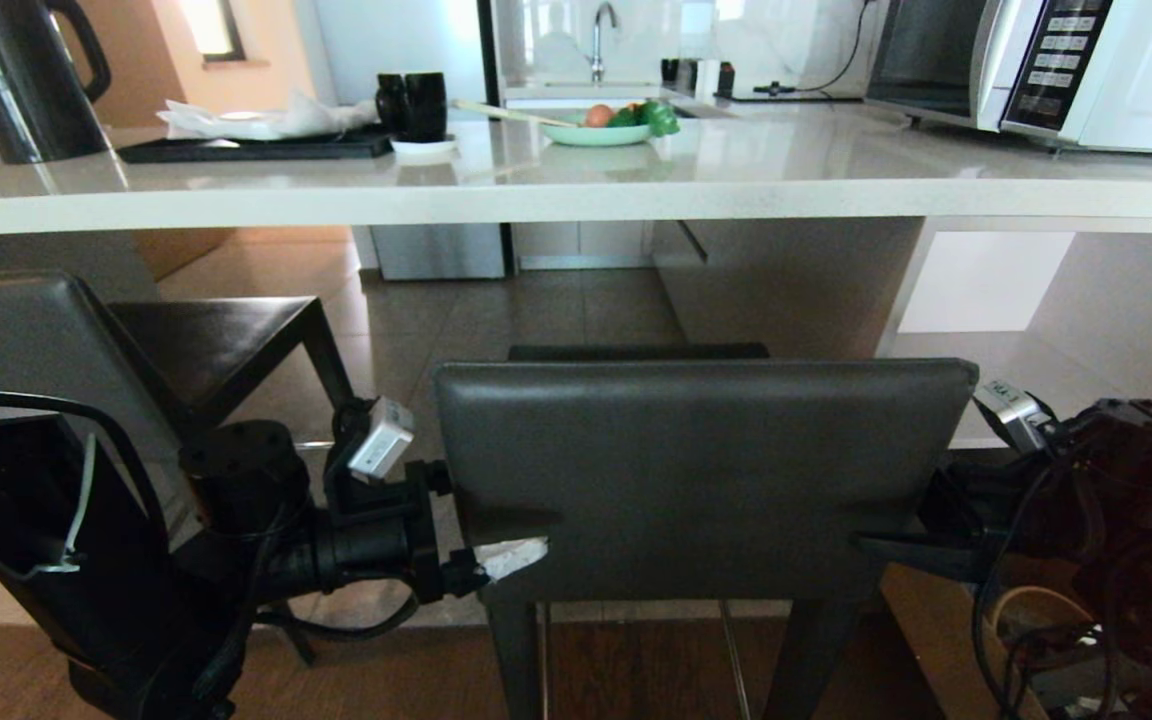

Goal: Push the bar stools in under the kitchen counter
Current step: Pull the gray chair out from under the dining table

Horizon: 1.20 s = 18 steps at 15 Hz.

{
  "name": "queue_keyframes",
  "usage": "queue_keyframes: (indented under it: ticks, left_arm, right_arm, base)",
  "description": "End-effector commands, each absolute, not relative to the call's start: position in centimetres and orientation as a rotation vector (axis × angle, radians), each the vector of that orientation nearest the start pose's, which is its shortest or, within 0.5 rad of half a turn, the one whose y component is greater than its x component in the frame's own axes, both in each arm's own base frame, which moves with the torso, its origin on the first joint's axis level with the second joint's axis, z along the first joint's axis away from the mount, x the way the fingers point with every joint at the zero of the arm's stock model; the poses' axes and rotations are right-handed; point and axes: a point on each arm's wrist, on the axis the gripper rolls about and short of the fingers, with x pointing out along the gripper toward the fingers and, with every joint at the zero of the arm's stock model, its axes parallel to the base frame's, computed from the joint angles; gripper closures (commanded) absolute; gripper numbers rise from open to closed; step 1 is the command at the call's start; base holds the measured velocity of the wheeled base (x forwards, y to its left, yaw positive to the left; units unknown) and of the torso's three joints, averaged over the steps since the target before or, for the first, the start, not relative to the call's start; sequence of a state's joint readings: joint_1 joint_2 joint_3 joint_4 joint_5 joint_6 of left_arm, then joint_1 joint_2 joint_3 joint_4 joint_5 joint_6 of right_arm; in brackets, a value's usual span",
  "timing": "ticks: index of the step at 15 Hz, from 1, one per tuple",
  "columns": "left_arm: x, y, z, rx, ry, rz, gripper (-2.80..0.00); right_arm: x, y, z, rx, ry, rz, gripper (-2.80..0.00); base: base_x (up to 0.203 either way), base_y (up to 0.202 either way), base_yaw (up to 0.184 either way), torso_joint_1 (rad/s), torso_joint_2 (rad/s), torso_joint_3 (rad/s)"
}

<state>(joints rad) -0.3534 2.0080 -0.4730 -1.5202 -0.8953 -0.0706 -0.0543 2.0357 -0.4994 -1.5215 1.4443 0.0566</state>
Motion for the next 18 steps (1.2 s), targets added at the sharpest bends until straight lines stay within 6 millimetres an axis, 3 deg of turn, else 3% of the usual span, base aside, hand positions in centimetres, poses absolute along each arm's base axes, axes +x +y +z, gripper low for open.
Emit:
queue_keyframes:
  ticks: [1,11,18]
  left_arm:
    - [27.59,-12.04,10.09,-0.062,0.048,-1.253,-2.80]
    - [27.43,-12.03,10.06,-0.062,0.051,-1.256,-2.80]
    - [27.71,-11.30,10.13,-0.063,0.048,-1.229,-2.80]
  right_arm:
    - [29.77,0.69,9.64,0.052,0.045,1.400,-2.80]
    - [29.03,0.68,9.42,0.053,0.050,1.398,-2.80]
    - [29.11,0.47,9.55,0.048,0.044,1.390,-2.80]
  base:
    - [-0.194,0.000,0.000,-0.004,0.00,0.002]
    - [-0.193,0.000,-0.002,0.002,0.00,0.003]
    - [-0.012,0.000,0.000,-0.001,0.00,0.001]
